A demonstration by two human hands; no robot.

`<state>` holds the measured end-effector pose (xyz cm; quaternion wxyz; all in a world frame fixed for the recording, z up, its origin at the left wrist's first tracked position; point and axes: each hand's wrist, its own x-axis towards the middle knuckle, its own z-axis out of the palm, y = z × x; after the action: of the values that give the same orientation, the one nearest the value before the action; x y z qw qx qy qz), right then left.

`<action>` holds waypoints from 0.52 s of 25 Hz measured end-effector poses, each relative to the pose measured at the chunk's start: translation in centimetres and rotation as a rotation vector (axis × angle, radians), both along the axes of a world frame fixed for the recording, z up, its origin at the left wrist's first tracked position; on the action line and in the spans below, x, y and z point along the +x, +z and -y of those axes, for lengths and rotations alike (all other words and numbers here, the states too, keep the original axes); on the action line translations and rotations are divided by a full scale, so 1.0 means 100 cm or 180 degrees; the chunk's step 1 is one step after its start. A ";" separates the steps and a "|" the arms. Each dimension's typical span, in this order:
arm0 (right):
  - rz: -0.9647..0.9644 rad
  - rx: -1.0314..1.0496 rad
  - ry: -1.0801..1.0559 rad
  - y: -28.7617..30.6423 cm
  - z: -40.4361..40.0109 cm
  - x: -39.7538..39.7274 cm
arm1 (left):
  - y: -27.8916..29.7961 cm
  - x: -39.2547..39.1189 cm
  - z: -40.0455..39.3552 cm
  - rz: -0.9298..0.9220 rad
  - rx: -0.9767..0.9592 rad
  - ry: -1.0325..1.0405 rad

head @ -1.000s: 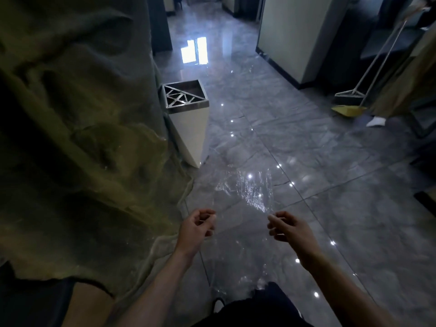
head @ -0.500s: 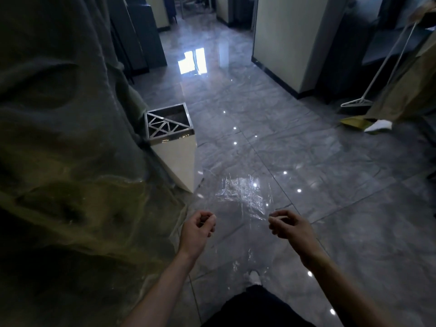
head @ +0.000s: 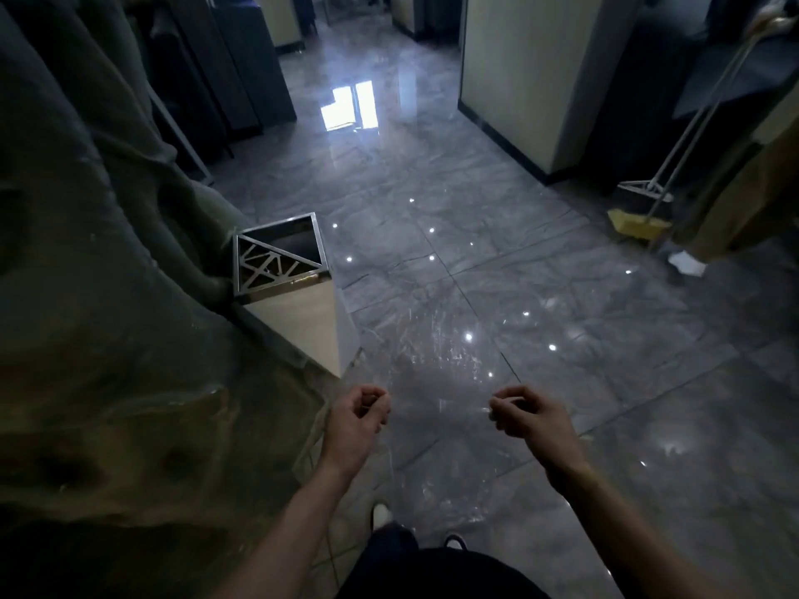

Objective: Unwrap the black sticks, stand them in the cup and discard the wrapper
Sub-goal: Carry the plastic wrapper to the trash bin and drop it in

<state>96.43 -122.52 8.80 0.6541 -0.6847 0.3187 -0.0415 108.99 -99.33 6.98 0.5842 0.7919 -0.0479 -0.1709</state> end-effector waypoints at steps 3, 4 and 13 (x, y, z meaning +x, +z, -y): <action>-0.0080 -0.0018 0.0076 -0.005 0.014 0.041 | -0.005 0.035 0.012 -0.0067 0.0009 0.0081; -0.0087 -0.0049 0.0104 -0.006 0.018 0.056 | -0.007 0.049 0.015 -0.0101 0.0000 0.0103; -0.0183 -0.0210 0.0085 0.005 0.049 0.228 | -0.015 0.215 0.046 -0.0115 -0.0078 0.0125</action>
<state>119.18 -127.39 9.33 0.6223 -0.7110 0.3267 -0.0235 130.53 -103.92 5.48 0.5979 0.7823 -0.0238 -0.1731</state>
